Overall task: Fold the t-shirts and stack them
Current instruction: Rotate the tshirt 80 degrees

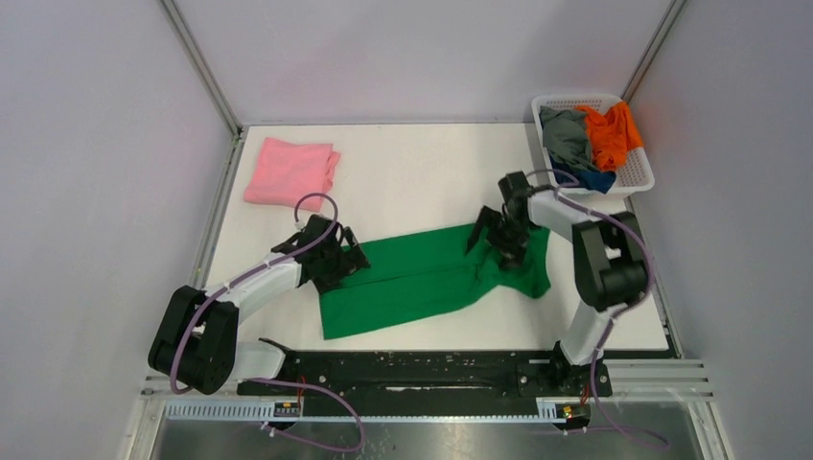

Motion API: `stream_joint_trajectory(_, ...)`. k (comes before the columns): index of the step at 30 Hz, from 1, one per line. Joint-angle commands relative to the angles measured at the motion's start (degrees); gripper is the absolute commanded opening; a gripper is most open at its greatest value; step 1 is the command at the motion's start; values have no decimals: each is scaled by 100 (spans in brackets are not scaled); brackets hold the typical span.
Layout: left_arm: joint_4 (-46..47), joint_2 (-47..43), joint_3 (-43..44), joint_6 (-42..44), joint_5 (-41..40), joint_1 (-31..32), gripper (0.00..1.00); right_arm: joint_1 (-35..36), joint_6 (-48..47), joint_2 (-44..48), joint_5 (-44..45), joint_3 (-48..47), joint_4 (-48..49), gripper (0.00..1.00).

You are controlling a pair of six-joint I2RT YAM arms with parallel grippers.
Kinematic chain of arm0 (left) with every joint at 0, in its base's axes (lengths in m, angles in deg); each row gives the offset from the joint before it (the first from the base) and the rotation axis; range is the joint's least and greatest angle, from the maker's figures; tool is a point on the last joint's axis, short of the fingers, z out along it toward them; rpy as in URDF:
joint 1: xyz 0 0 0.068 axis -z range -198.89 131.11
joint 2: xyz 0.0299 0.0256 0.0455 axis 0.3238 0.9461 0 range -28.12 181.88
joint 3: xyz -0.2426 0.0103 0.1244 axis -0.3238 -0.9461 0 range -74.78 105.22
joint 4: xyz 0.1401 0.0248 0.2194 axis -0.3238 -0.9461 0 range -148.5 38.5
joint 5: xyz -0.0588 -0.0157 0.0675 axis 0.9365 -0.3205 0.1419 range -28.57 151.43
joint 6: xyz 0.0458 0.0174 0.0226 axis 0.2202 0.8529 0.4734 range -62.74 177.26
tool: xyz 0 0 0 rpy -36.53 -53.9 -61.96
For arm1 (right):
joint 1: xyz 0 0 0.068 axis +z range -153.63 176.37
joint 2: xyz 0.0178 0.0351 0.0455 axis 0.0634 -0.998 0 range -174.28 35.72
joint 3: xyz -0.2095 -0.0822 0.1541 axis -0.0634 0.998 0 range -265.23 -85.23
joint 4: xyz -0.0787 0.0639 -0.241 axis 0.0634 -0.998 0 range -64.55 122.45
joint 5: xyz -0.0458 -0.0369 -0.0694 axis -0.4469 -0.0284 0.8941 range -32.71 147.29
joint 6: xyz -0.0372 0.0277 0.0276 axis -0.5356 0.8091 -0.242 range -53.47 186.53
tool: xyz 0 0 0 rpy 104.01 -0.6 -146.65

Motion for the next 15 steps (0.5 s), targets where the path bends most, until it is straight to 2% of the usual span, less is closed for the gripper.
stream_joint_trajectory(1,717,34,-456,-793,508,392,99,-129,-985,-1533,295,-2285,-112,99)
stream_joint_trajectory(4,719,35,-477,-1001,759,949,99,-128,-1412,-2532,-30,-3967,-730,99)
stream_joint_trajectory(7,924,189,-415,-978,1416,1539,99,-104,-1827,-3519,-328,-5715,-1526,99)
stream_joint_trajectory(12,749,603,77,-370,1924,2528,99,-76,-2268,-4859,-299,-8662,-2506,99)
stream_joint_trajectory(15,893,882,322,-241,2119,2824,99,-76,-2169,-4786,-414,-9069,-2154,99)
